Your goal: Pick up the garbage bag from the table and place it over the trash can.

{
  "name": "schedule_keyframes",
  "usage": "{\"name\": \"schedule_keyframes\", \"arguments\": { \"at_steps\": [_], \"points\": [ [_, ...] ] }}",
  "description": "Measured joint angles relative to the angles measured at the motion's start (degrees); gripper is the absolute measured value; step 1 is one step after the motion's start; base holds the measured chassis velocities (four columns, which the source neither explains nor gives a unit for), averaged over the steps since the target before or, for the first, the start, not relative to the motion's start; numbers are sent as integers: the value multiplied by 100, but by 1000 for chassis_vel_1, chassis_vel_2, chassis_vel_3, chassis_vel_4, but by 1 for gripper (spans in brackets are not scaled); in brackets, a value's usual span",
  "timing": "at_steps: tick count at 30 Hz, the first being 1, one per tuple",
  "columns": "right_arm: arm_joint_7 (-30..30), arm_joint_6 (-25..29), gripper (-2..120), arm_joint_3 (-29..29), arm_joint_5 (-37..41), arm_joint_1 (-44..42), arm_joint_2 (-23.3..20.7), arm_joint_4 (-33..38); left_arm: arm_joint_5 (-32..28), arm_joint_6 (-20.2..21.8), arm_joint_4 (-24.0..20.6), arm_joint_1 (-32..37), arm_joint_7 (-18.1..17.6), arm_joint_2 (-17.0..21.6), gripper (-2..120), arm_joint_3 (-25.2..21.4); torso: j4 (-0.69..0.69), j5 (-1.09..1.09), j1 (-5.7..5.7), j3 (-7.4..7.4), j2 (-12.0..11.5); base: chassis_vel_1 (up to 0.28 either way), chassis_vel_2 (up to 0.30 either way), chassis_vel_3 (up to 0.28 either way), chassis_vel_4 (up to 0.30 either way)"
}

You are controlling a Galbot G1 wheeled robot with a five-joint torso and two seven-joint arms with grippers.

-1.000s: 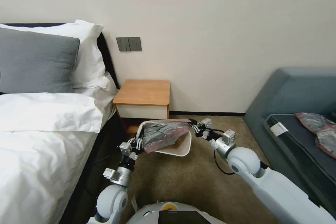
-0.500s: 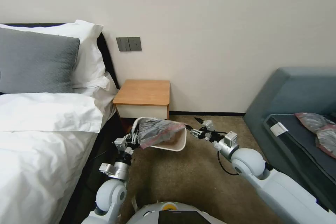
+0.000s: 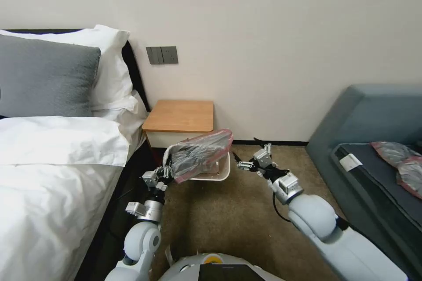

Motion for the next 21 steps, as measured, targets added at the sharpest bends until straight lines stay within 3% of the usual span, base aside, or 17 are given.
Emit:
{"name": "schedule_keyframes", "arguments": {
  "at_steps": [4, 6, 7, 8, 10, 11, 14, 15, 21],
  "points": [
    [271, -28, 100, 79, 72, -131, 269, 349, 26, -7, 59, -14, -6, -20, 9, -1, 0, -2, 0, 0, 0, 0, 0, 0, 0],
    [53, 521, 100, 20, 738, -228, 501, 636, 43, -22, 112, -46, -6, -36, 9, 2, 3, -2, 0, 0, 0, 0, 0, 0, 0],
    [53, 521, 100, 20, 738, -228, 501, 636, 43, -22, 112, -46, -6, -36, 9, 2, 3, -2, 0, 0, 0, 0, 0, 0, 0],
    [-132, 672, 100, 10, 719, -261, 534, 666, 44, -22, 118, -53, -6, -38, 9, 4, 3, -2, 0, 0, 0, 0, 0, 0, 0],
    [-1255, 1722, 100, -2, -220, -288, 407, 525, 51, 14, 117, -88, 9, -5, 9, 41, -1, -1, 0, 0, 0, 0, 0, 0, 0],
    [-1255, 1722, 100, -2, -220, -288, 407, 525, 51, 14, 117, -88, 9, -5, 9, 41, -1, -1, 0, 0, 0, 0, 0, 0, 0],
    [-2425, 2199, 100, -75, -550, 19, -314, 255, 67, 114, 96, -227, 21, 77, 9, 108, 7, 0, 0, 0, 0, 0, 0, 0, 0],
    [-2611, 2200, 100, -101, -448, 125, -536, 206, 75, 145, 96, -311, 22, 85, 9, 123, 0, -2, 0, 0, 0, 0, 0, 0, 0],
    [-3364, 2260, 100, -293, -298, 955, -1238, -259, 130, 179, 116, -410, 33, 76, 9, 146, 3, -1, 0, 0, 0, 0, 0, 0, 0]
  ]
}}
